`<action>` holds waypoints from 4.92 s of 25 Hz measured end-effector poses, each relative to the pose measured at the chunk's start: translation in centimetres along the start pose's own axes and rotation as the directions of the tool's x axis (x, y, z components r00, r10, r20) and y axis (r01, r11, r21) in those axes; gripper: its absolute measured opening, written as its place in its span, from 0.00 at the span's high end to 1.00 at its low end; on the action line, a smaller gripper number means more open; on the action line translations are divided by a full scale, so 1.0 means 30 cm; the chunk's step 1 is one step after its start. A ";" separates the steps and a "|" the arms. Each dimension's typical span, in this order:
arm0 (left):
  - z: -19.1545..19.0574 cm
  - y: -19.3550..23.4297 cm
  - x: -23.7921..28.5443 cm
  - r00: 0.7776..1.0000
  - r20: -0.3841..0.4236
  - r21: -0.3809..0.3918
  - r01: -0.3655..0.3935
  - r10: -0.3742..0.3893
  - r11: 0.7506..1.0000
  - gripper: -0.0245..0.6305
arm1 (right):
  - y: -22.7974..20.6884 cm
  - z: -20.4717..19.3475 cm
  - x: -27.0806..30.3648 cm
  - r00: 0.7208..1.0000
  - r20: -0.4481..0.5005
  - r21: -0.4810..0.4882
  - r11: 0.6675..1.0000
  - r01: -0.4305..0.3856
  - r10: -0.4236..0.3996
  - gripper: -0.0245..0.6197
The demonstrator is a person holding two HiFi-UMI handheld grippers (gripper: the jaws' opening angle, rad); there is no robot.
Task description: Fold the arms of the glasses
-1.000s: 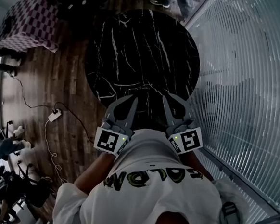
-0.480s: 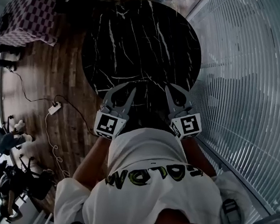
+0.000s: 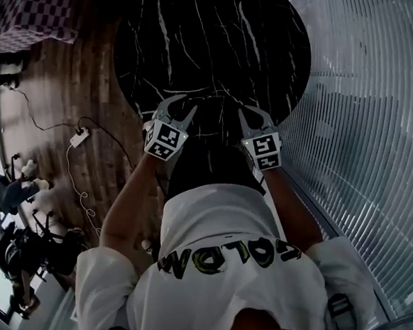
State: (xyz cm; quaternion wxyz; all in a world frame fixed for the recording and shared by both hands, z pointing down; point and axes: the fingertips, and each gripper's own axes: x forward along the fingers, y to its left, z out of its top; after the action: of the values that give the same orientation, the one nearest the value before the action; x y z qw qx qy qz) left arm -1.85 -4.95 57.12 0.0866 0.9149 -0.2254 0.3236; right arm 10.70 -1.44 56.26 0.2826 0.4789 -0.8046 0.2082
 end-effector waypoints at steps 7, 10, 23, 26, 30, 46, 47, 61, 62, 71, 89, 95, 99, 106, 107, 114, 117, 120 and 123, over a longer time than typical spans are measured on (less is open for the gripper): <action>-0.212 0.012 0.164 0.987 -0.145 0.082 0.084 -0.071 0.993 0.79 | 0.022 -0.197 0.169 0.988 -0.152 0.021 1.000 -0.005 0.008 0.96; -0.258 0.018 0.196 0.981 -0.176 0.104 0.103 -0.083 0.989 0.79 | 0.037 -0.246 0.220 0.981 -0.192 0.034 0.999 -0.018 0.025 0.96; -0.301 0.021 0.231 0.981 -0.175 0.145 0.106 -0.080 0.984 0.94 | 0.068 -0.330 0.329 0.958 -0.283 0.032 0.998 -0.048 0.055 0.96; -0.296 0.023 0.237 0.982 -0.173 0.161 0.108 -0.080 0.981 0.95 | 0.072 -0.328 0.346 0.957 -0.285 0.027 0.998 -0.056 0.061 0.96; -0.298 0.005 0.234 0.980 -0.177 0.168 0.116 -0.085 0.979 0.95 | 0.089 -0.327 0.359 0.955 -0.288 0.018 0.997 -0.070 0.072 0.96; -0.288 -0.086 0.228 0.974 -0.192 0.183 0.156 -0.121 0.971 0.95 | 0.145 -0.294 0.422 0.949 -0.298 -0.029 0.992 -0.122 0.107 0.96; -0.287 -0.093 0.228 0.973 -0.193 0.184 0.160 -0.124 0.970 0.95 | 0.147 -0.290 0.425 0.949 -0.297 -0.032 0.992 -0.123 0.109 0.96; -0.280 -0.133 0.221 0.971 -0.196 0.167 0.167 -0.134 0.972 0.95 | 0.167 -0.273 0.436 0.954 -0.273 -0.039 0.990 -0.139 0.123 0.96; -0.281 -0.131 0.220 0.972 -0.195 0.164 0.162 -0.129 0.973 0.95 | 0.168 -0.272 0.433 0.954 -0.273 -0.041 0.990 -0.138 0.122 0.96; -0.292 -0.111 0.217 0.976 -0.193 0.141 0.125 -0.097 0.982 0.95 | 0.269 -0.259 0.282 0.948 -0.239 -0.059 0.971 -0.231 0.211 0.77; -0.296 -0.125 0.206 0.970 -0.208 0.137 0.157 -0.127 0.978 0.95 | 0.223 -0.356 0.324 0.952 -0.307 -0.332 0.940 -0.085 -0.022 0.37; -0.296 -0.146 0.201 0.966 -0.214 0.141 0.177 -0.145 0.974 0.95 | 0.142 -0.337 0.338 0.953 -0.296 -0.353 0.935 -0.038 -0.073 0.37; -0.295 -0.159 0.200 0.963 -0.220 0.148 0.193 -0.158 0.970 0.95 | 0.105 -0.317 0.353 0.953 -0.288 -0.373 0.928 -0.016 -0.099 0.37; -0.303 -0.196 0.205 0.954 -0.238 0.174 0.226 -0.182 0.958 0.95 | 0.066 -0.298 0.375 0.953 -0.278 -0.402 0.915 -0.003 -0.119 0.37; -0.302 -0.201 0.203 0.953 -0.240 0.180 0.231 -0.185 0.956 0.95 | 0.062 -0.293 0.378 0.953 -0.278 -0.405 0.914 -0.002 -0.121 0.37; -0.304 -0.236 0.201 0.944 -0.258 0.211 0.262 -0.205 0.942 0.95 | 0.043 -0.263 0.393 0.953 -0.277 -0.419 0.908 -0.001 -0.127 0.37; -0.307 -0.241 0.204 0.944 -0.264 0.222 0.260 -0.199 0.940 0.95 | 0.046 -0.272 0.401 0.948 -0.292 -0.424 0.906 -0.013 -0.124 0.37; -0.314 -0.246 0.210 0.944 -0.272 0.238 0.252 -0.184 0.938 0.94 | 0.052 -0.288 0.399 0.946 -0.302 -0.424 0.905 -0.022 -0.119 0.37; -0.325 -0.265 0.220 0.941 -0.283 0.242 0.256 -0.185 0.936 0.85 | 0.055 -0.303 0.383 0.945 -0.306 -0.423 0.906 -0.025 -0.117 0.37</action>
State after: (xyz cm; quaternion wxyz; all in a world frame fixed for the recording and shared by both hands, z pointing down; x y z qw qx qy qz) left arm 1.02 2.68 68.73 0.0231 0.8880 -0.0603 0.4554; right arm 7.17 -2.68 70.54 0.5127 0.3848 -0.7612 0.0986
